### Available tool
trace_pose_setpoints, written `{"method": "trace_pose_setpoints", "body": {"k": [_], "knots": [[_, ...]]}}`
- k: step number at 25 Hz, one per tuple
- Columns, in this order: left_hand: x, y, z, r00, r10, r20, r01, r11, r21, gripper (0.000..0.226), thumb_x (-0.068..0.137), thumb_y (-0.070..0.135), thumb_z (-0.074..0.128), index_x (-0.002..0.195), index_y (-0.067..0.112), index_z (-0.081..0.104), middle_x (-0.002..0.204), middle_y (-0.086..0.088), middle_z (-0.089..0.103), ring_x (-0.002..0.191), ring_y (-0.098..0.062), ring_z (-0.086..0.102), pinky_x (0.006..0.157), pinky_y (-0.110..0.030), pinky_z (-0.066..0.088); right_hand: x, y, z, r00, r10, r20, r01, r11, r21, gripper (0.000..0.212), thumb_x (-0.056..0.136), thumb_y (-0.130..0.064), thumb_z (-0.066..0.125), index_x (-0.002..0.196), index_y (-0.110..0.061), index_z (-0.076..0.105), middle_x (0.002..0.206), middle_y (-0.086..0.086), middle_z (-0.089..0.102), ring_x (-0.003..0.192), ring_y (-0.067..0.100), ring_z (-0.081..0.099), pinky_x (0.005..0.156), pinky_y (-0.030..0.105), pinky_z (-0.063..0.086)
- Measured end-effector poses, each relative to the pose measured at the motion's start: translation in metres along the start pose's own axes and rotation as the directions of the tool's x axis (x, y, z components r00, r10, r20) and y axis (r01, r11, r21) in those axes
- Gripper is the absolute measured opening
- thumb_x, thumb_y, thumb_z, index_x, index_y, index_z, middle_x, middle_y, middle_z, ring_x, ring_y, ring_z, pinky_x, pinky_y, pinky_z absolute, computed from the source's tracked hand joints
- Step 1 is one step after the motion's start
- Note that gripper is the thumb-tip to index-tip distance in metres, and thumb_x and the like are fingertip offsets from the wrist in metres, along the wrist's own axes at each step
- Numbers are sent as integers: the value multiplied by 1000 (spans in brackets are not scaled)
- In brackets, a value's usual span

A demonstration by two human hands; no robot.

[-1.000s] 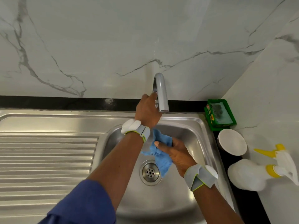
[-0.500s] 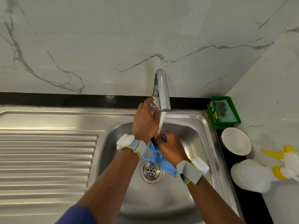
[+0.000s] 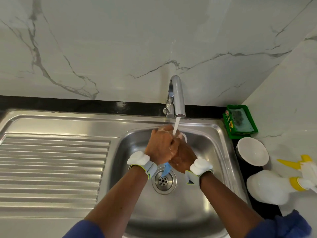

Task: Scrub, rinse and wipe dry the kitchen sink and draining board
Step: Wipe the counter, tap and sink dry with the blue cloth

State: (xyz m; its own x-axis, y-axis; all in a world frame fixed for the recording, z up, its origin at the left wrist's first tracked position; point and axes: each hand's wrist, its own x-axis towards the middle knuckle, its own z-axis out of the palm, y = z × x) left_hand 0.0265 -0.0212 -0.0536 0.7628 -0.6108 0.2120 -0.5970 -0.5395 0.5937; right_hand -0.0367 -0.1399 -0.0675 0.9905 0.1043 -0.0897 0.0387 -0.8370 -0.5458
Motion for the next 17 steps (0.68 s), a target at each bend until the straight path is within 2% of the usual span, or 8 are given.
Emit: {"method": "trace_pose_setpoints", "body": {"k": [1, 3, 5, 7, 10, 12, 14, 17], "knots": [[-4, -9, 3, 990, -133, -37, 120, 965, -235, 33, 96, 44, 40, 90, 21, 63, 89, 2, 61, 88, -22, 59, 85, -44, 47, 5, -2, -5, 998, -21, -57, 25, 997, 75, 28, 81, -23, 55, 93, -7, 73, 94, 17, 73, 90, 28, 67, 82, 32, 52], [-17, -20, 10, 948, -318, 23, 272, 769, -578, 39, 101, 55, 44, 105, 23, 65, 97, 0, 68, 96, -22, 65, 90, -49, 52, 17, -12, -15, 991, 111, -77, -78, 936, 343, 25, 89, -33, 49, 85, -22, 72, 82, 3, 74, 80, 18, 70, 73, 36, 57], [-29, -27, 12, 938, -327, 114, 305, 626, -718, 43, 98, 61, 54, 122, 26, 63, 110, -1, 72, 107, -24, 70, 96, -51, 56, 25, -16, -18, 978, 190, -90, -105, 812, 574, 18, 98, -32, 59, 89, -29, 74, 83, -3, 75, 82, 9, 72, 75, 30, 58], [-34, -38, 11, 940, -311, 140, 302, 567, -767, 39, 96, 49, 66, 124, 23, 66, 112, -4, 75, 107, -24, 72, 92, -47, 58, 28, -15, -21, 954, 286, -86, -148, 705, 693, 12, 95, -26, 68, 88, -22, 77, 80, -4, 75, 77, 4, 71, 74, 26, 54], [-33, -44, 8, 917, -390, 84, 326, 611, -721, 16, 94, 33, 68, 105, 27, 79, 91, -8, 77, 82, -29, 74, 77, -47, 61, 23, 2, -34, 944, 330, 20, -248, 665, 704, 10, 87, -17, 77, 94, -10, 78, 83, 4, 76, 79, 8, 70, 74, 30, 58], [-32, -41, 8, 899, -438, -8, 344, 717, -606, 13, 96, 31, 68, 90, 32, 80, 76, -3, 74, 73, -29, 70, 69, -41, 58, 13, 13, -38, 949, 295, 108, -288, 680, 674, 21, 81, -4, 80, 102, -7, 75, 93, 7, 76, 85, 15, 72, 77, 29, 60], [-33, -34, 9, 909, -405, -104, 333, 852, -403, 20, 97, 29, 69, 80, 25, 77, 69, 7, 67, 73, -18, 64, 67, -32, 51, 3, 17, -35, 929, 361, 84, -334, 717, 612, 17, 81, 3, 77, 91, -11, 74, 80, 2, 73, 73, 14, 68, 67, 25, 56], [-37, -19, 12, 944, -331, 5, 308, 873, -378, 22, 95, 14, 69, 80, 30, 73, 67, 14, 65, 66, -4, 61, 61, -19, 47, -3, 7, -24, 839, 545, 5, -397, 605, 690, 11, 86, -2, 73, 83, -13, 72, 72, 4, 68, 64, 16, 64, 52, 23, 49]]}}
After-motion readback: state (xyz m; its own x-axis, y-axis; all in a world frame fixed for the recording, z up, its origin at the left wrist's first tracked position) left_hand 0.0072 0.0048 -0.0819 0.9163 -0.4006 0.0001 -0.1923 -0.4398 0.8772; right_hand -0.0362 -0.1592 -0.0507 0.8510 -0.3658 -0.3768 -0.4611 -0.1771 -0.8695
